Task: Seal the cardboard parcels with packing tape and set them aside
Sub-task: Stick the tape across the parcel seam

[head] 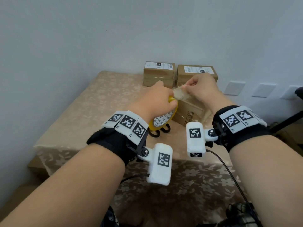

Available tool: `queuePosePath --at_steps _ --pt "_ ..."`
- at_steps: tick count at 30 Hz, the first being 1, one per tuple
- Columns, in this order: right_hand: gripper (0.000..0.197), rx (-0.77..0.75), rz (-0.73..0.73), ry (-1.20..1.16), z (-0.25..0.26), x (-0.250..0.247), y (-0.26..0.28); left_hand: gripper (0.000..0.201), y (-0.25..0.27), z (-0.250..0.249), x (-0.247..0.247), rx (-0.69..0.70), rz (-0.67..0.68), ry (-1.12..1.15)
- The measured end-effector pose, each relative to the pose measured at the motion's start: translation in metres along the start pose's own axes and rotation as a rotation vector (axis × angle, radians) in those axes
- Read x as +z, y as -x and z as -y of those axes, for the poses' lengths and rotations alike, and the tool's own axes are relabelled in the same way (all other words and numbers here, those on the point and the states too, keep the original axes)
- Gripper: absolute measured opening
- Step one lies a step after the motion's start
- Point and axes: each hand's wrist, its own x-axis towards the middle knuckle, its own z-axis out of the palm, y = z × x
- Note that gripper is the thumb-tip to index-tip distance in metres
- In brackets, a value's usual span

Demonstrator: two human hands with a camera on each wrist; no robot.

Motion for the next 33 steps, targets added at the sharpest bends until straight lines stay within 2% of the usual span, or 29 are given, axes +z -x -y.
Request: queuePosePath --at_steps 6,12,13,16,17,18,19,21,22,23,28,30,33 --pt "0.01 0.0 0.036 0.07 -0.004 0.002 -0.003 0.035 -0.009 -0.007 0.002 -0.024 0.015 -0.04" --pt "0.014 -0.024 0.052 0.221 -0.004 0.005 -0.003 0.037 -0.014 -0.008 0.001 -0.024 0.067 -0.078" --pt "0.02 -0.023 0.049 0.257 -0.003 0.007 -0.003 0.037 -0.014 -0.008 0.001 -0.021 0.075 -0.077" --pt "0.061 0.042 -0.019 0.31 -0.008 0.006 -0.003 0.037 -0.014 -0.007 0.0 -0.026 0.1 -0.076" --pt "0.063 0.006 -0.055 0.34 -0.011 0.004 -0.002 0.038 -0.014 -0.007 0.0 -0.027 0.104 -0.071" --pt "0.056 -0.086 -0.057 0.358 -0.014 0.002 0.0 0.038 -0.014 -0.007 -0.001 -0.026 0.107 -0.066" --pt "0.047 -0.205 0.007 0.352 -0.018 0.001 0.001 0.037 -0.014 -0.007 -0.001 -0.025 0.109 -0.06" --pt "0.04 -0.381 0.301 0.315 -0.023 -0.002 0.006 0.037 -0.014 -0.007 -0.001 -0.024 0.11 -0.056" --pt "0.042 -0.401 0.44 0.338 -0.024 -0.001 0.009 0.037 -0.014 -0.007 -0.002 -0.02 0.111 -0.054" --pt "0.045 -0.403 0.519 0.388 -0.026 -0.001 0.011 0.036 -0.013 -0.007 -0.002 -0.015 0.108 -0.045" --pt "0.053 -0.29 0.523 0.536 -0.025 -0.002 0.015 0.04 -0.005 0.007 0.003 -0.033 -0.022 0.152" --pt "0.062 -0.276 0.521 0.624 -0.024 0.0 0.017 0.044 0.0 0.016 0.003 -0.052 -0.045 0.24" --pt "0.063 -0.239 0.446 0.729 -0.021 0.008 0.021 0.041 0.002 0.022 0.001 -0.044 -0.107 0.317"
